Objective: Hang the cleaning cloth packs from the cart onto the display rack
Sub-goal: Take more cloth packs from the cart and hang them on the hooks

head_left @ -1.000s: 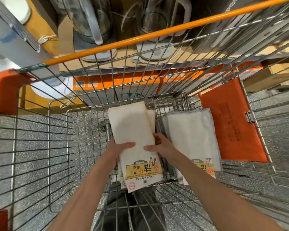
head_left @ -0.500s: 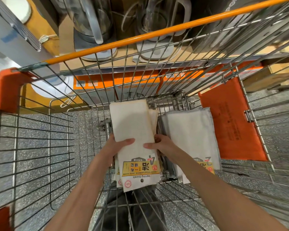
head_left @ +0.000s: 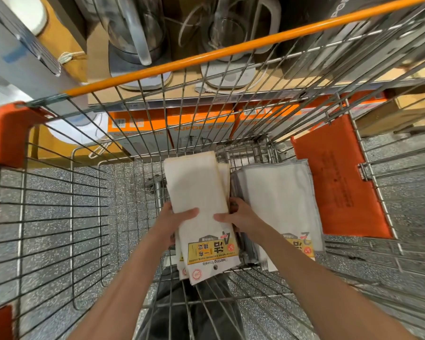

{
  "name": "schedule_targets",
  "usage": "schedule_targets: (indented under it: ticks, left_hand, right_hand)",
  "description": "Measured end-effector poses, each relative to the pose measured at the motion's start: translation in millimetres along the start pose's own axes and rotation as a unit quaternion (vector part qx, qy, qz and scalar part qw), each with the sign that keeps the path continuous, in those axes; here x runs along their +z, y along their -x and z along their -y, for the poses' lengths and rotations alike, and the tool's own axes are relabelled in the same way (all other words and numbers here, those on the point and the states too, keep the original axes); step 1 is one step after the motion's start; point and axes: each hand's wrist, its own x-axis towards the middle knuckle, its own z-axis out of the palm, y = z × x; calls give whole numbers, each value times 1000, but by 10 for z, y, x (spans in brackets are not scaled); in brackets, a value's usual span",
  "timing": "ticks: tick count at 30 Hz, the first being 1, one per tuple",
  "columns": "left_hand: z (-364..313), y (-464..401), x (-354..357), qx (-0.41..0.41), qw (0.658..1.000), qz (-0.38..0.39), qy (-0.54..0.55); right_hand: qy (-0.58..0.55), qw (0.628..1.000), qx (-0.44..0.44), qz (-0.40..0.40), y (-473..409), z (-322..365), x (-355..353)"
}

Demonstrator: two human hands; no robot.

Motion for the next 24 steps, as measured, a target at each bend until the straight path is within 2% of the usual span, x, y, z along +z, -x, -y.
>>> schedule_targets:
  ticks: [14, 20, 24]
  left_hand:
    - [-48, 56, -141, 8, 1000, 13, 8]
    - [-139, 211, -222, 12, 998, 59, -8]
    - [-229, 313, -230, 14, 998, 62, 5]
  right_hand:
    - [-61, 998, 5, 31, 85, 56, -29]
    - [-31, 995, -15, 90, 232, 163, -60]
    - [19, 998, -38, 49, 405, 305, -92]
